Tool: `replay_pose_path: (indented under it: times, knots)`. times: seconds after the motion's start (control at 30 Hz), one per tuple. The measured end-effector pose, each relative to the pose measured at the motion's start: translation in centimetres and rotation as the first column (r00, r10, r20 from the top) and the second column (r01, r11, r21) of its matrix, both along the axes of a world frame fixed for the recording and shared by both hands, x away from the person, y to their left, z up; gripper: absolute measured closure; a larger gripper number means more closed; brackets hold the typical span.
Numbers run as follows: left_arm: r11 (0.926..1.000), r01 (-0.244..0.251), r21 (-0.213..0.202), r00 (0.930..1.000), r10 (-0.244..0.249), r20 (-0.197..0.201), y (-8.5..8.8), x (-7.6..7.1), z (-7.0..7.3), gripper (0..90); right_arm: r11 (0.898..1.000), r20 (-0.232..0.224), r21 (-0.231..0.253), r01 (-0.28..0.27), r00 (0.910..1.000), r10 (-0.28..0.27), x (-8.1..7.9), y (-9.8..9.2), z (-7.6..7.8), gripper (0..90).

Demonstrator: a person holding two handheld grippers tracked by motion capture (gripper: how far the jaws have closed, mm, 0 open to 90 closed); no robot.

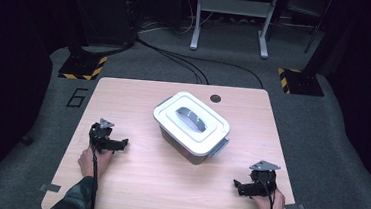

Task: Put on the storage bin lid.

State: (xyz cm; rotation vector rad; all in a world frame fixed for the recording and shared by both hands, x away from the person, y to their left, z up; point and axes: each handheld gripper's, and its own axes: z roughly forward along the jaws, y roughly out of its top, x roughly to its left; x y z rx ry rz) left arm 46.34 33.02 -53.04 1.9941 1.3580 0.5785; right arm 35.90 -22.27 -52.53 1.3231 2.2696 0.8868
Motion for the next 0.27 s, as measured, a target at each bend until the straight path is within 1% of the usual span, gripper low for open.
replay_pose_path:
  times: [0.03,0.07,0.1,0.13,0.27]
  knots:
    - [1.0,0.0,0.0,1.0,0.0,0.0,0.0,0.0,0.0,0.0,1.0,0.028,0.004,0.003,0.9996,-0.003,0.0,-0.21,-0.2,0.0]
    - [1.0,0.0,0.0,1.0,0.0,0.0,0.0,0.0,0.0,0.0,1.0,0.036,0.018,0.019,0.9991,-0.02,-0.1,-0.24,-0.3,0.0]
    - [1.0,0.0,0.0,1.0,0.0,0.0,-0.01,0.0,0.0,0.0,1.0,0.043,0.015,0.003,0.999,-0.004,-0.11,-0.38,-0.35,0.0]
    - [1.0,0.0,0.0,1.0,0.0,0.0,0.0,0.0,0.0,0.0,1.0,0.042,0.023,0.013,0.999,-0.014,-0.2,-0.36,-0.39,0.0]
    - [1.0,0.001,0.0,1.0,-0.001,-0.001,-0.01,-0.02,0.01,0.0,1.0,0.041,0.024,0.007,0.9991,-0.008,-0.15,-0.4,-0.38,0.0]
